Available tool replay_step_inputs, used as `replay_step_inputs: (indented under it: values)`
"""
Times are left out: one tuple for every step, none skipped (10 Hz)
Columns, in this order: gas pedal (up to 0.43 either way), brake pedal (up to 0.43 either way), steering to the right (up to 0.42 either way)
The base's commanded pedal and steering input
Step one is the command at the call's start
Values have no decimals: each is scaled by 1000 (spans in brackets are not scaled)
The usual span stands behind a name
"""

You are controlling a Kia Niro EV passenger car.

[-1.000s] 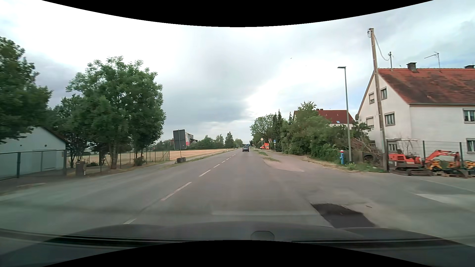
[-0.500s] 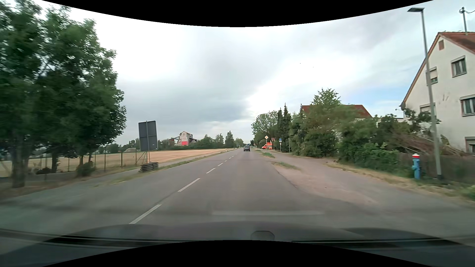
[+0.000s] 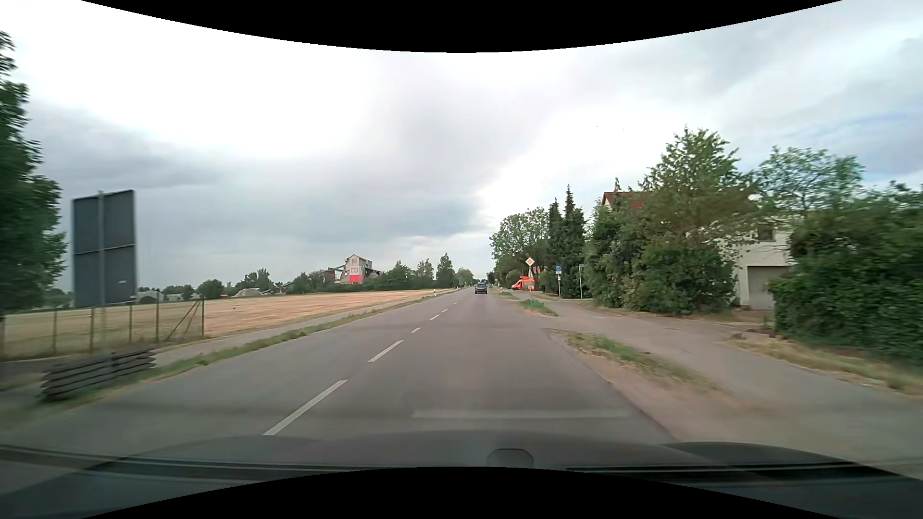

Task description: Follow the waypoints while adhering to traffic rules and regulations

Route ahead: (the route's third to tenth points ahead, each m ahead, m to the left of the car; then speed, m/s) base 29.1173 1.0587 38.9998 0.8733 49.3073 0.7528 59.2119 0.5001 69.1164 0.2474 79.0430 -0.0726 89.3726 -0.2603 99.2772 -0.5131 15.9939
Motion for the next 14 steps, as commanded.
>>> replay_step_inputs:
  values:
    - [150,0,2]
    - [150,0,2]
    - [150,0,2]
    - [150,0,2]
    - [150,0,2]
    - [150,0,1]
    - [150,0,1]
    - [150,0,1]
    - [157,0,1]
    - [157,0,1]
    - [157,0,1]
    - [157,0,1]
    - [157,0,1]
    - [157,0,1]
